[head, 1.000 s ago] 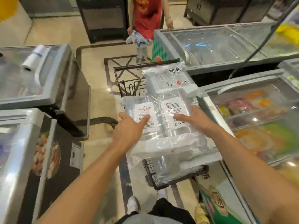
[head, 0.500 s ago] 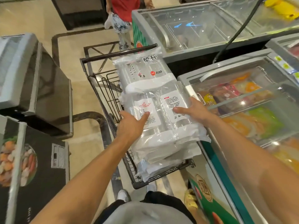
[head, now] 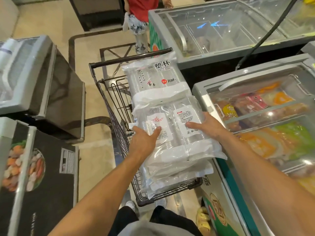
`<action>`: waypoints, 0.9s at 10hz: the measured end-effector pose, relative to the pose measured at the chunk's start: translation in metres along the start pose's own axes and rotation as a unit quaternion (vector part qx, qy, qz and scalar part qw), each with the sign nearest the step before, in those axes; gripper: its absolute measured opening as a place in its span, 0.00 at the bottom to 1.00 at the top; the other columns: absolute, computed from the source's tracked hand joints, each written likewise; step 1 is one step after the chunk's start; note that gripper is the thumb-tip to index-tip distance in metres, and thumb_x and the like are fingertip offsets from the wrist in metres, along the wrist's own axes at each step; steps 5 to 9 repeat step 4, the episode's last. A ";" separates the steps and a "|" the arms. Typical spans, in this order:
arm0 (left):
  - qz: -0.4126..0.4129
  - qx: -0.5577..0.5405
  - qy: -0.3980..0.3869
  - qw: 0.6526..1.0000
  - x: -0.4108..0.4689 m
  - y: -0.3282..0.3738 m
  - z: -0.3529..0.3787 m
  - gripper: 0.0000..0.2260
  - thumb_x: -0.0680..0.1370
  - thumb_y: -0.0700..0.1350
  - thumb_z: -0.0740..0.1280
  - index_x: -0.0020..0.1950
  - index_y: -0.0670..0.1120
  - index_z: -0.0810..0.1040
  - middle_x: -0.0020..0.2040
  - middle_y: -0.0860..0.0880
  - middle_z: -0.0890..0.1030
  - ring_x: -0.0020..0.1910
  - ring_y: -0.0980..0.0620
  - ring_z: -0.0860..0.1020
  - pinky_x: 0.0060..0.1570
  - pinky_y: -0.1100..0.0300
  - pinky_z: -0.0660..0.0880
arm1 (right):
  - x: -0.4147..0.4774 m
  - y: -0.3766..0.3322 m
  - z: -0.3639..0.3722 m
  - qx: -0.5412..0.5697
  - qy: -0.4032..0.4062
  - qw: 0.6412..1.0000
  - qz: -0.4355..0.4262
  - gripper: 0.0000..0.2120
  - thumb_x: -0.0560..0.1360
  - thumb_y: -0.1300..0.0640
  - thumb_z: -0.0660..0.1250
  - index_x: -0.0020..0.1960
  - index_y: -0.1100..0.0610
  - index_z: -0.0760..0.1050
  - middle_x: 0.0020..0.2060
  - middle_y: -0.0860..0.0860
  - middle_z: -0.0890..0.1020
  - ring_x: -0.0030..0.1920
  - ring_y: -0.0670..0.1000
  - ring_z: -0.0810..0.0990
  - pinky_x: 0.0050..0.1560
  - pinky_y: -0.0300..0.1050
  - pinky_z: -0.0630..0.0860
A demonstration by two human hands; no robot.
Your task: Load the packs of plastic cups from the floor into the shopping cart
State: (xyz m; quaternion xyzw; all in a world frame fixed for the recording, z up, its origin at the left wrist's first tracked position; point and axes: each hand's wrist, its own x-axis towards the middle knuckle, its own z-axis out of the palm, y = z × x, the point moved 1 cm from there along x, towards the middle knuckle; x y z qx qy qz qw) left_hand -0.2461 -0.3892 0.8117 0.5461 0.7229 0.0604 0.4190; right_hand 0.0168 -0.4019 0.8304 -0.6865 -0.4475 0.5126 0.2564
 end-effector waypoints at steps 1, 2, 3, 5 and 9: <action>-0.006 0.068 0.015 0.998 0.002 -0.001 0.002 0.52 0.78 0.77 0.60 0.83 0.37 0.53 0.73 0.36 0.74 0.68 0.35 0.78 0.65 0.38 0.78 | 0.002 0.003 -0.001 -0.014 0.014 1.000 0.006 0.20 0.73 0.45 0.80 0.61 0.42 0.77 0.52 0.38 0.85 0.53 0.41 0.85 0.46 0.36 0.75; 0.004 0.092 0.018 0.996 0.008 -0.002 -0.002 0.50 0.78 0.77 0.59 0.82 0.37 0.56 0.79 0.36 0.67 0.73 0.35 0.74 0.67 0.40 0.76 | 0.005 0.005 -0.002 -0.067 0.057 0.996 0.031 0.46 0.68 0.36 0.81 0.78 0.51 0.67 0.67 0.47 0.81 0.65 0.54 0.81 0.59 0.49 0.78; 0.027 0.088 0.006 0.996 0.003 -0.006 -0.013 0.49 0.80 0.75 0.57 0.84 0.37 0.52 0.81 0.35 0.63 0.74 0.34 0.73 0.66 0.41 0.75 | 0.004 -0.012 0.000 -0.242 0.128 0.962 -0.002 0.51 0.70 0.27 0.74 0.82 0.53 0.61 0.77 0.53 0.72 0.75 0.59 0.73 0.71 0.63 0.72; 0.062 0.123 0.055 0.989 -0.001 -0.019 -0.034 0.41 0.83 0.71 0.56 0.82 0.40 0.60 0.76 0.37 0.70 0.71 0.36 0.75 0.65 0.40 0.76 | 0.004 -0.044 0.020 -0.367 0.175 0.908 -0.097 0.39 0.79 0.33 0.68 0.81 0.54 0.64 0.76 0.56 0.72 0.75 0.60 0.70 0.72 0.60 0.69; 0.062 0.123 0.055 0.989 -0.001 -0.019 -0.034 0.41 0.83 0.71 0.56 0.82 0.40 0.60 0.76 0.37 0.70 0.71 0.36 0.75 0.65 0.40 0.76 | 0.004 -0.044 0.020 -0.367 0.175 0.908 -0.097 0.39 0.79 0.33 0.68 0.81 0.54 0.64 0.76 0.56 0.72 0.75 0.60 0.70 0.72 0.60 0.69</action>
